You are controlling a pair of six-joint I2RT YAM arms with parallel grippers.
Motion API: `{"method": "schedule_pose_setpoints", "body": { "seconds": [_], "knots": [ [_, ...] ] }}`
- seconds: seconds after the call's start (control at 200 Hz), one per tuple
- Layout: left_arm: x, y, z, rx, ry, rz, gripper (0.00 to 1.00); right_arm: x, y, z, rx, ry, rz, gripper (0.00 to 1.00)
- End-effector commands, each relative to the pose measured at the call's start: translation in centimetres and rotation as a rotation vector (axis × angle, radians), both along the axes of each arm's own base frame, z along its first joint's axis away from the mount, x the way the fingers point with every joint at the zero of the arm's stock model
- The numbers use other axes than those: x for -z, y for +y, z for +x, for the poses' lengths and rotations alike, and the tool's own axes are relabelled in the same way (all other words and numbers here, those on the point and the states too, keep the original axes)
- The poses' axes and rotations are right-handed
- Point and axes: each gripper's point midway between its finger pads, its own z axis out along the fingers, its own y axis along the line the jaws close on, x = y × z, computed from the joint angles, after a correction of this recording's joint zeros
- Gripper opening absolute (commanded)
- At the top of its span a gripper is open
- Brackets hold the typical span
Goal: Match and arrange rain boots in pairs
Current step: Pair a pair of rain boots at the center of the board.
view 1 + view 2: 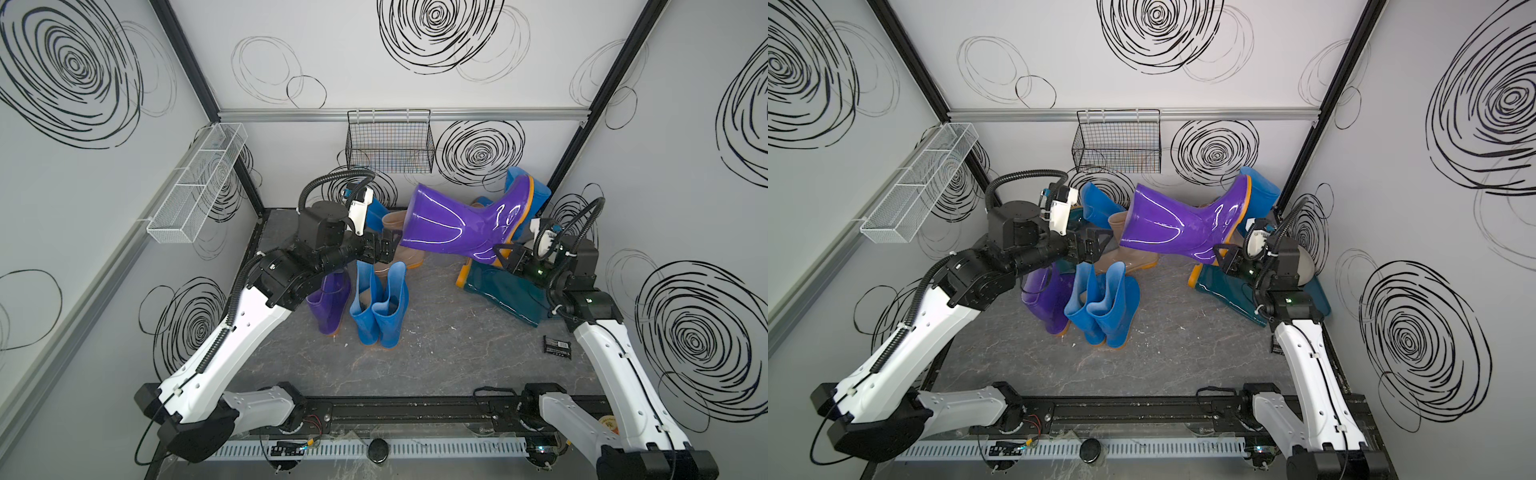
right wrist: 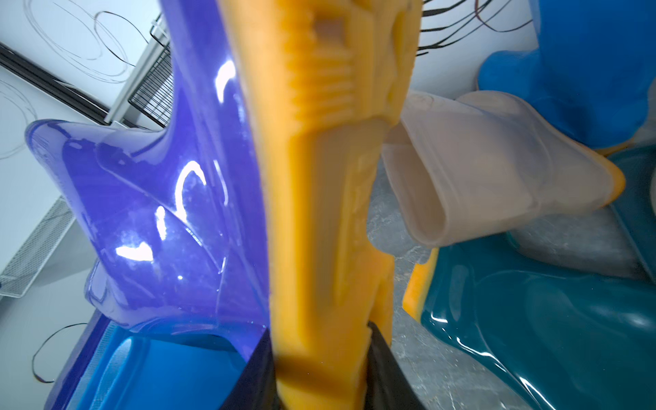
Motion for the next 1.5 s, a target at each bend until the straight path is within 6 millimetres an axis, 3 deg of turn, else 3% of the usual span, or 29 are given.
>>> {"method": "schedule_pose_setpoints", "body": {
  "seconds": [0.0,0.12,0.245,0.555,0.71,0.796,0.866,0.936,1.031,1.131,1.256,1.376,1.496],
  "knots": [
    [-4.3,-0.1,0.6,0.080,-0.127,-0.136,0.99,-8.2,1.4,0.7,-0.084,-0.268,0.095,0.18],
    [-5.0,0.4,1.4,0.153,-0.149,-0.272,0.99,-9.1,2.2,1.0,-0.132,-0.292,0.134,0.18],
    [-4.8,-0.8,1.2,0.239,-0.139,-0.316,0.99,-9.8,3.0,1.2,-0.178,-0.301,0.156,0.18],
    [-2.2,-2.7,2.6,0.268,-0.070,-0.298,0.99,-10.8,6.0,1.8,-0.297,-0.312,0.167,0.18],
    [-3.2,-3.1,2.8,0.284,-0.107,-0.331,1.00,-10.6,7.7,1.9,-0.359,-0.303,0.169,0.18],
    [-4.1,-3.0,2.8,0.276,-0.134,-0.333,0.90,-10.4,8.6,1.9,-0.389,-0.296,0.156,0.18],
    [-4.4,-3.0,2.9,0.272,-0.137,-0.322,0.69,-10.3,9.2,2.0,-0.404,-0.291,0.154,0.18],
    [-4.6,-2.9,2.9,0.270,-0.132,-0.315,0.44,-10.6,9.8,2.0,-0.425,-0.295,0.155,0.19],
    [-5.3,-2.2,2.9,0.227,-0.136,-0.298,0.00,-11.0,10.7,2.2,-0.451,-0.303,0.154,0.21],
    [-7.3,-0.8,2.9,0.160,-0.185,-0.259,0.00,-11.3,11.6,2.7,-0.481,-0.308,0.158,0.29],
    [-11.4,1.2,1.8,0.067,-0.275,-0.247,0.00,-11.8,13.9,3.3,-0.537,-0.310,0.168,0.35],
    [-14.4,3.9,0.9,-0.054,-0.338,-0.203,0.00,-12.0,17.4,3.9,-0.614,-0.297,0.182,0.38],
    [-15.7,6.8,0.3,-0.173,-0.375,-0.131,0.00,-11.6,22.2,4.6,-0.704,-0.275,0.206,0.39]
  ]
}}
